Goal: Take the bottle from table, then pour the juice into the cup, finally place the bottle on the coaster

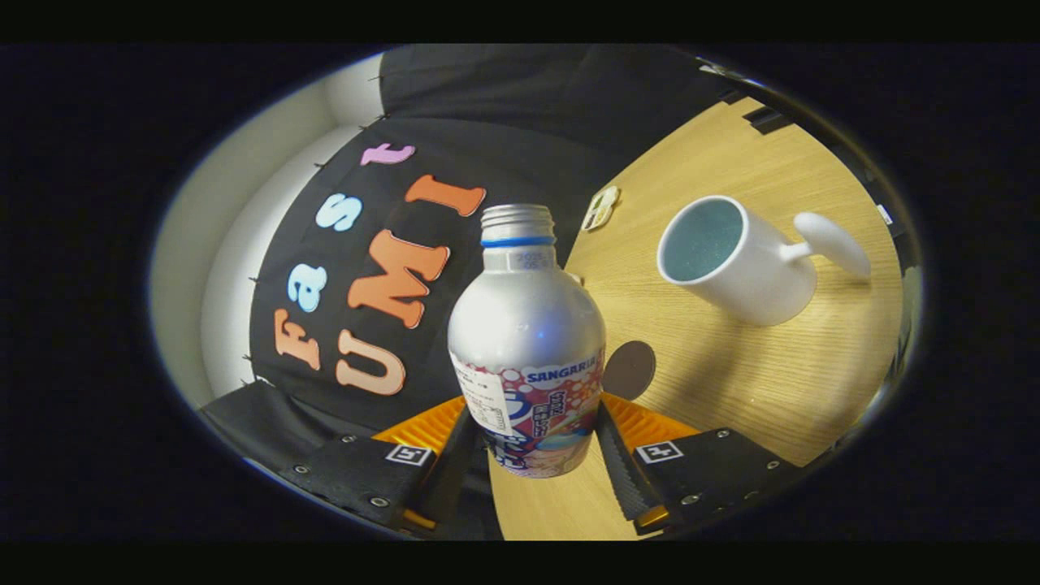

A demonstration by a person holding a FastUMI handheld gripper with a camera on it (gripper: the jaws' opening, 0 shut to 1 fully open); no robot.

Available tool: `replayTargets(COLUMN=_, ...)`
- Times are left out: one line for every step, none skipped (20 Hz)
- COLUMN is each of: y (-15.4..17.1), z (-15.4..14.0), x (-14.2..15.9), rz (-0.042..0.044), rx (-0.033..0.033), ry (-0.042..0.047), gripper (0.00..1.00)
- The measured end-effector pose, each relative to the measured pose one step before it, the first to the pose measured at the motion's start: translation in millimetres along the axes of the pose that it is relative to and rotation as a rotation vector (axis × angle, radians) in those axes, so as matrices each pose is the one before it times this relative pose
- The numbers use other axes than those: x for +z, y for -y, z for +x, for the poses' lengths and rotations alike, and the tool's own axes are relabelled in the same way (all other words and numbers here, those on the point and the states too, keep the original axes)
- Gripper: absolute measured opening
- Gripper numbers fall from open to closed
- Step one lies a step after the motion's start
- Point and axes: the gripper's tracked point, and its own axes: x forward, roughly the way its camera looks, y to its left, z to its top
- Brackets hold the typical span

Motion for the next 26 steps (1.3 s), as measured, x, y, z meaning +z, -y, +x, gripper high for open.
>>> replayTargets(y=-0.24, z=2.60, x=1.36, rz=0.03347, rx=-0.00104, ry=-0.00018, gripper=0.76)
replayTargets(y=-2.71, z=2.44, x=2.50, rz=0.02866, rx=-0.00164, ry=0.00058, gripper=0.76)
replayTargets(y=-1.08, z=1.91, x=2.93, rz=0.02702, rx=-0.00464, ry=0.00186, gripper=0.76)
replayTargets(y=-0.21, z=0.32, x=2.36, rz=0.02982, rx=-0.00596, ry=0.00249, gripper=0.76)
replayTargets(y=-0.13, z=1.51, x=1.97, rz=0.03800, rx=-0.00495, ry=0.00358, gripper=0.76)
replayTargets(y=-1.09, z=-1.28, x=5.41, rz=0.04448, rx=-0.00351, ry=0.00718, gripper=0.76)
replayTargets(y=1.44, z=-0.27, x=3.95, rz=0.05083, rx=-0.00759, ry=0.00697, gripper=0.76)
replayTargets(y=-0.61, z=-0.65, x=2.44, rz=0.04914, rx=-0.00886, ry=0.00624, gripper=0.76)
replayTargets(y=0.21, z=0.78, x=1.59, rz=0.03885, rx=-0.00690, ry=0.00082, gripper=0.76)
replayTargets(y=-0.60, z=-0.22, x=-0.24, rz=0.02660, rx=-0.00848, ry=0.00209, gripper=0.76)
replayTargets(y=0.62, z=0.83, x=-0.90, rz=0.01582, rx=-0.00806, ry=-0.00173, gripper=0.76)
replayTargets(y=1.40, z=-0.40, x=-1.51, rz=0.01409, rx=-0.00461, ry=-0.00493, gripper=0.76)
replayTargets(y=-2.02, z=0.47, x=-1.44, rz=0.02163, rx=0.00097, ry=-0.00522, gripper=0.76)
replayTargets(y=-2.50, z=0.88, x=-1.25, rz=0.02294, rx=0.00554, ry=-0.00475, gripper=0.76)
replayTargets(y=-2.08, z=-1.14, x=-0.81, rz=0.02003, rx=0.00313, ry=-0.00605, gripper=0.76)
replayTargets(y=-1.22, z=0.77, x=-1.38, rz=0.01723, rx=0.00094, ry=-0.00415, gripper=0.76)
replayTargets(y=-1.89, z=0.65, x=-1.16, rz=0.01626, rx=-0.00325, ry=-0.00344, gripper=0.76)
replayTargets(y=-0.42, z=-0.32, x=0.92, rz=0.01643, rx=-0.00380, ry=-0.00370, gripper=0.76)
replayTargets(y=-1.07, z=-1.02, x=0.56, rz=0.01852, rx=-0.00378, ry=-0.00133, gripper=0.76)
replayTargets(y=-0.58, z=0.51, x=0.84, rz=0.01875, rx=-0.00237, ry=-0.00273, gripper=0.76)
replayTargets(y=-0.26, z=0.09, x=-1.07, rz=0.01994, rx=-0.00143, ry=-0.00530, gripper=0.76)
replayTargets(y=-0.10, z=0.03, x=-0.47, rz=0.01921, rx=-0.00348, ry=-0.00472, gripper=0.76)
replayTargets(y=0.51, z=-0.37, x=-0.37, rz=0.01250, rx=-0.00487, ry=-0.00201, gripper=0.76)
replayTargets(y=1.46, z=-0.04, x=0.12, rz=0.00702, rx=-0.00644, ry=-0.00064, gripper=0.76)
replayTargets(y=0.75, z=0.88, x=0.02, rz=0.00585, rx=-0.00654, ry=-0.00173, gripper=0.76)
replayTargets(y=1.16, z=1.16, x=1.23, rz=0.00679, rx=-0.00375, ry=-0.00061, gripper=0.76)
